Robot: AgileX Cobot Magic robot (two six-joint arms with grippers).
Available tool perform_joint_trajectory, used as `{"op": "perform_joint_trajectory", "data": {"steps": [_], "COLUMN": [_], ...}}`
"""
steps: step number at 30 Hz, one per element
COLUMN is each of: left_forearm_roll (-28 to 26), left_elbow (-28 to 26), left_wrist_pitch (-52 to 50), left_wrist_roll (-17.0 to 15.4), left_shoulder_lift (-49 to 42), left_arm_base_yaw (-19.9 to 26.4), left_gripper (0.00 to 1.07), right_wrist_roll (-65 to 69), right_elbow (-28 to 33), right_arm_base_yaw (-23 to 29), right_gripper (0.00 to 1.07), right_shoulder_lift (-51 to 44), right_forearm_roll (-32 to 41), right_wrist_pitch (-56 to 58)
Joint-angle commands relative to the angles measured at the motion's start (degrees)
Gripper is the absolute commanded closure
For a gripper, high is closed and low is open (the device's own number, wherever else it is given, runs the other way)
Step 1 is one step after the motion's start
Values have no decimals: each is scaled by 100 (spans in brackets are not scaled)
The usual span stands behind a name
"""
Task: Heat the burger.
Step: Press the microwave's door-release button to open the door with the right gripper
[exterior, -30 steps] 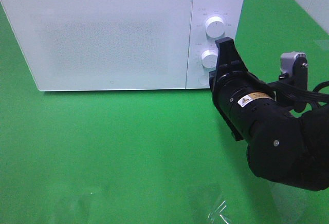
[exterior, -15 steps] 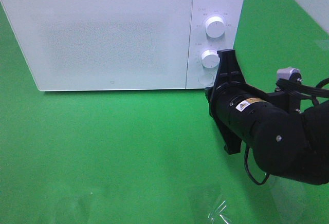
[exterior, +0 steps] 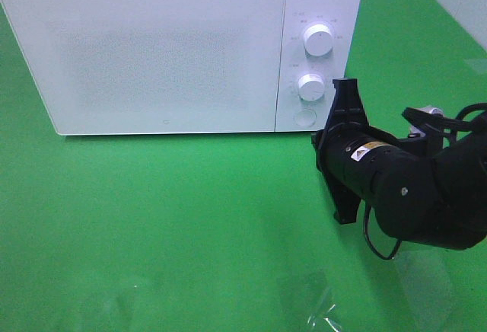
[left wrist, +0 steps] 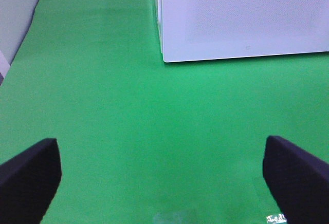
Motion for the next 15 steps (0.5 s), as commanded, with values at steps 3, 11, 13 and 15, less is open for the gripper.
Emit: {"op": "perform_joint_trajectory", "data": {"steps": [3, 11, 13, 15], "left_forearm_roll": [-11, -11, -11, -11], "left_elbow": [23, 23, 23, 23], "left_wrist_pitch": [-6, -6, -6, -6], "left_wrist_roll": [-11, -11, -11, -11], "left_shoulder_lift": [-109, -109, -109, -109], "left_arm_base_yaw": [11, 11, 11, 11], "left_gripper": [7, 7, 7, 7], "right_wrist_roll": [166, 166, 166, 166], "right_elbow": [-246, -688, -791, -871], "right_arm_base_yaw": [-34, -367, -453, -527], "right_gripper": [107, 107, 107, 107], "right_shoulder_lift": [327, 762, 854, 928], "right_forearm_roll": [-178, -516, -636, -676], "right_wrist_pitch": [-109, -132, -120, -109]}}
